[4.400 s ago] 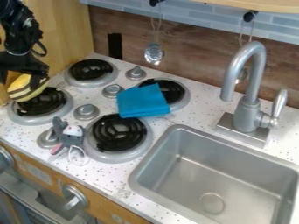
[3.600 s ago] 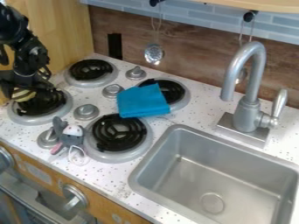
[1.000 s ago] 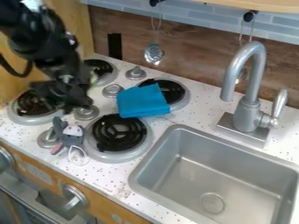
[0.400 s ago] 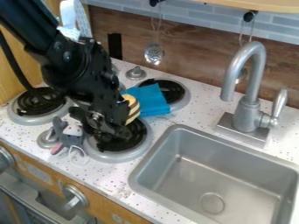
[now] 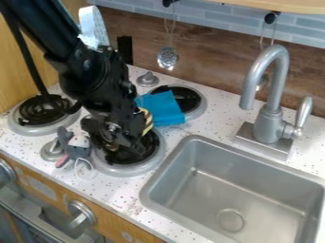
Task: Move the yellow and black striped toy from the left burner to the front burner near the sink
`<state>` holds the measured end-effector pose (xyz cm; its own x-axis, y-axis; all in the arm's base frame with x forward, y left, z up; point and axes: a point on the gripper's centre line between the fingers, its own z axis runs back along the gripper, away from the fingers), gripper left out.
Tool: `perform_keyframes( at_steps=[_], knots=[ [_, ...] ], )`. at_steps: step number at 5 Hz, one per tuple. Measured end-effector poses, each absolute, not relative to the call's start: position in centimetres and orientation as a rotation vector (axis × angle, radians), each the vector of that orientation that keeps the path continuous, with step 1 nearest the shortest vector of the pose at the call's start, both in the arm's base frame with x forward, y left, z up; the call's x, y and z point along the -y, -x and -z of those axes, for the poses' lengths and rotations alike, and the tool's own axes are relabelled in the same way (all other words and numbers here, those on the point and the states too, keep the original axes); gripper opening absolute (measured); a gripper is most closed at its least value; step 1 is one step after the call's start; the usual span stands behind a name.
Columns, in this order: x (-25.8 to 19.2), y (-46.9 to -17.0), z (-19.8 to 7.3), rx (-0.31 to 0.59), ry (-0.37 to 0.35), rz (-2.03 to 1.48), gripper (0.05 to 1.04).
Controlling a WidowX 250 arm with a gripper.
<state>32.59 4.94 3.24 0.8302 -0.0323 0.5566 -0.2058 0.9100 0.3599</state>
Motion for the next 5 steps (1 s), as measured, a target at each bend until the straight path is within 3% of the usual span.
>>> perform_keyframes(
  at_steps=[1,3,4,5],
  knots=[
    [-5.7,-33.0,-3.4,0.584,-0.43,-0.112,0.995],
    [-8.1,-33.0,-5.2,0.608,-0.449,-0.158,0.999],
    [-9.8,-32.2,-9.5,0.694,-0.411,-0.138,0.999],
    [-10.7,-31.0,-11.2,0.763,-0.406,-0.116,0.999]
  ],
)
